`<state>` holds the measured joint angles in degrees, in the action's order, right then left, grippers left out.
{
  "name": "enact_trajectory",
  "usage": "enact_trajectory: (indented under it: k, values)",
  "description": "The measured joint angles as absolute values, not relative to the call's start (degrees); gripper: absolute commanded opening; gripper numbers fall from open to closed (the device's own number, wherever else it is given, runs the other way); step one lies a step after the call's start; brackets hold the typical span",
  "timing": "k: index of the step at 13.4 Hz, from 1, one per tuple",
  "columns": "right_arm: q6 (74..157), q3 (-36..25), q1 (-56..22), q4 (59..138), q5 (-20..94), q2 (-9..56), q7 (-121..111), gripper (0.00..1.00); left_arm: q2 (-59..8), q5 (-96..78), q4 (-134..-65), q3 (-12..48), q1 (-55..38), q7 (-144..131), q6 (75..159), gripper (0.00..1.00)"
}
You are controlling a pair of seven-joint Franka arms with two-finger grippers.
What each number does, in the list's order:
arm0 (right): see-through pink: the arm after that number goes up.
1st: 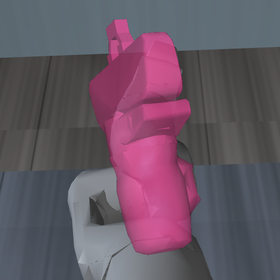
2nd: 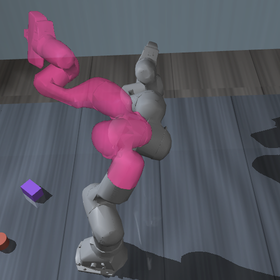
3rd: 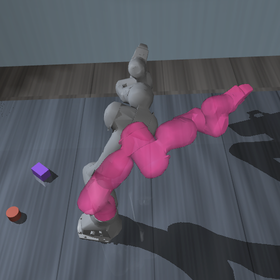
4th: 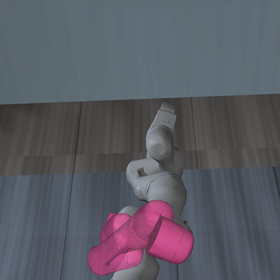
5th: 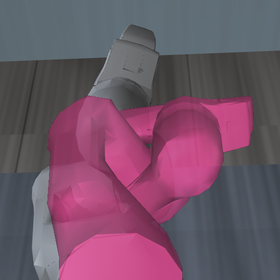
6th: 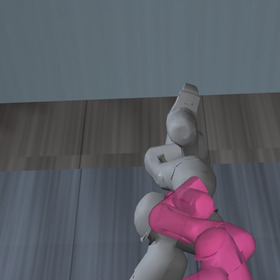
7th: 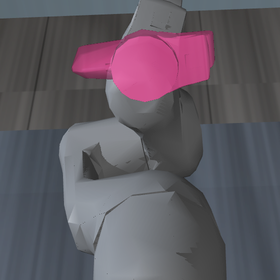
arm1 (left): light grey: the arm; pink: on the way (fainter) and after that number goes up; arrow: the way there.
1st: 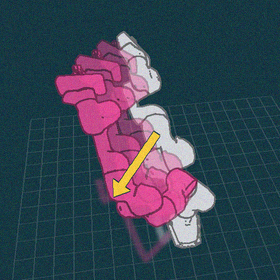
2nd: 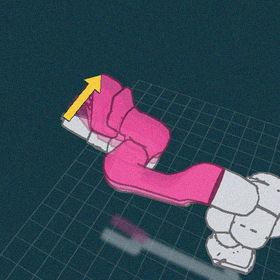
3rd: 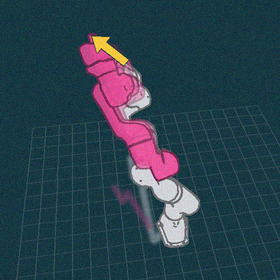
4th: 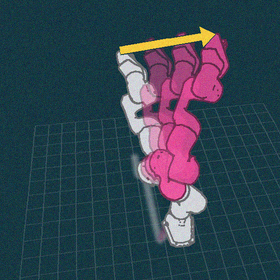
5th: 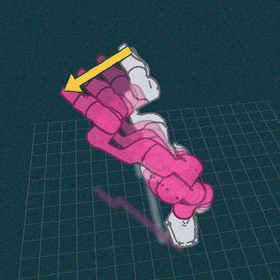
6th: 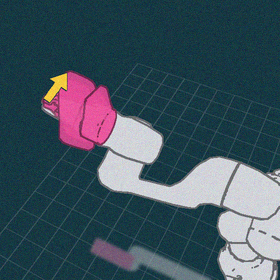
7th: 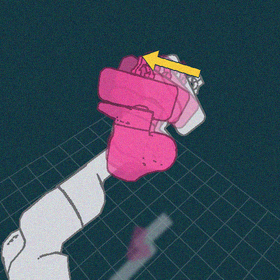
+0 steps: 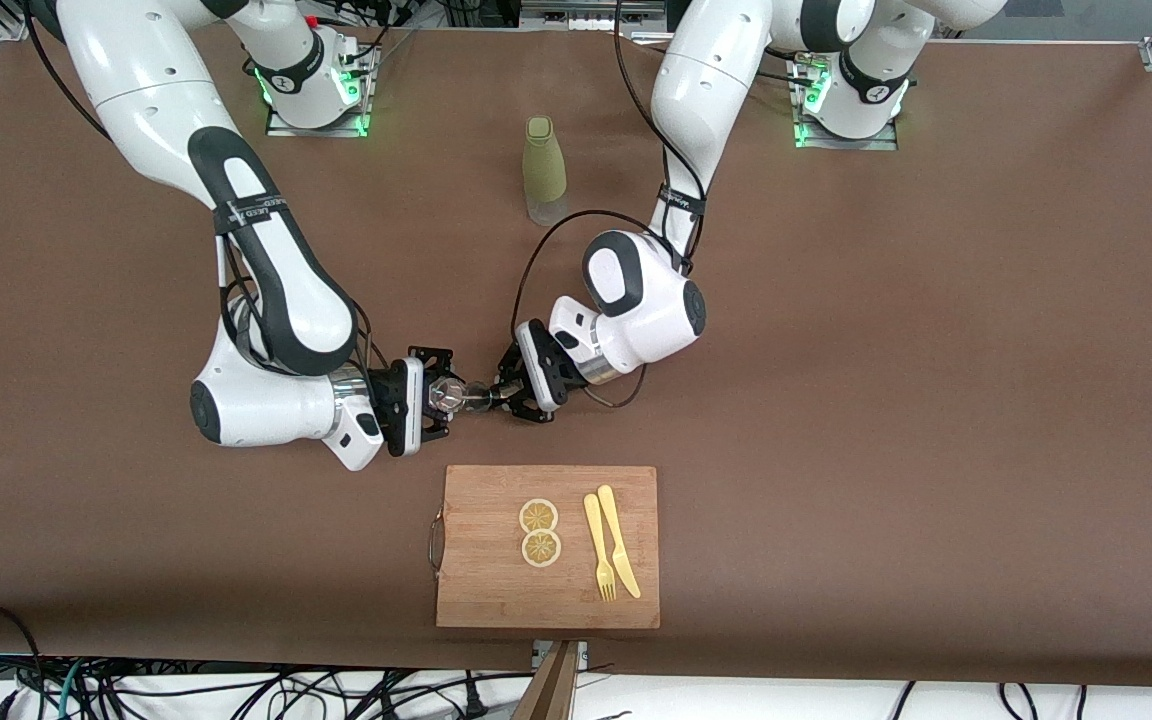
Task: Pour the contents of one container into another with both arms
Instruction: 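Tilt the glass cup with the right gripper, pouring into the jigger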
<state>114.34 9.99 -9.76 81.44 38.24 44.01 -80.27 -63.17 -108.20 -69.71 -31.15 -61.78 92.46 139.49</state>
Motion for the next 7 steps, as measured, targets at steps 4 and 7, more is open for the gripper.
enact_trajectory:
  k: [4,7]
  values:
    - [114.3,10.4,-9.8,81.0,36.8,44.0,-78.4,0.29,-63.2,-108.2,-69.7,-31.2,-61.8,92.5,139.5,0.00]
    - [114.3,10.4,-9.8,81.0,35.9,44.0,-78.2,0.29,-63.2,-108.2,-69.7,-31.2,-61.8,92.5,139.5,0.00]
